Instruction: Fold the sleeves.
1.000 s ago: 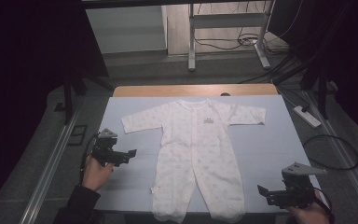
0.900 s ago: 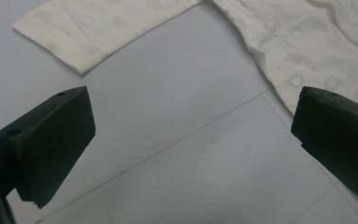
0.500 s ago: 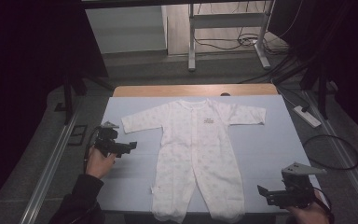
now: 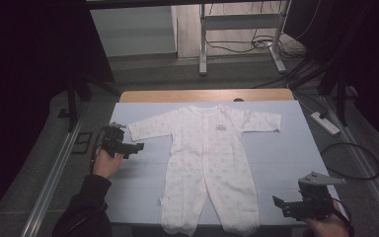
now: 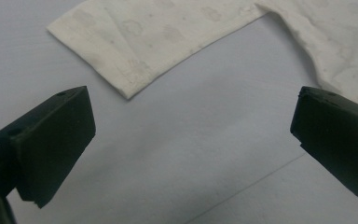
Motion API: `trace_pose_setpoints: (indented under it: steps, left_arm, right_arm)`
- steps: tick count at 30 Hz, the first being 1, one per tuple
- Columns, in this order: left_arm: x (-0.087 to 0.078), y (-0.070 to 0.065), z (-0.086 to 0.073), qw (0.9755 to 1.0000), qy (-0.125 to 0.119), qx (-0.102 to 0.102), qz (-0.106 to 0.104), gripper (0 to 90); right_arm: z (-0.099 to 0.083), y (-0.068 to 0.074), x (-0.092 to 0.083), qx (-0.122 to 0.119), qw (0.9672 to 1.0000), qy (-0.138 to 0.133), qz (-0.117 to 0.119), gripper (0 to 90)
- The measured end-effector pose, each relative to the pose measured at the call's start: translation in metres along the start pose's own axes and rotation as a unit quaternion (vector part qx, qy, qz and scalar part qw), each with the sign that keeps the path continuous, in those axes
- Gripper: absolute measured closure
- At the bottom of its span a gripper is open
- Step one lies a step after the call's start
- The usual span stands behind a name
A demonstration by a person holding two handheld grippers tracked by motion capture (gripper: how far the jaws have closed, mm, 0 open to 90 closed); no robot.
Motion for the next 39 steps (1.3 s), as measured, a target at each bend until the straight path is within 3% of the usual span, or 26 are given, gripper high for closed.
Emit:
trace_pose_setpoints:
  steps: [17,32,39]
  left_arm:
    - [0.018,0.018,0.019,0.999,0.023,0.007,0.037,0.0]
    - [0.03,0.043,0.034,0.9986,0.033,-0.018,0.036,0.0]
    - [0.04,0.058,0.037,0.9972,0.045,-0.033,0.05,0.0]
  right_arm:
    - [0.0,0.0,0.0,0.001,1.0,0.001,-0.004,0.0]
    - [0.0,0.0,0.002,0.001,0.9999,0.009,-0.004,0.0]
    - [-0.001,0.0,0.002,0.001,0.9999,0.011,-0.002,0.0]
Point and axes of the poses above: each handheld gripper's, and its own axes: x roughly forward along the jaws, z roughly out of its top, y roughly to its left, the point moved 6 cm from there along x, roughly forward along the jaws, and after that the axes turned 1 degree about -y, right-handed, at the moved point
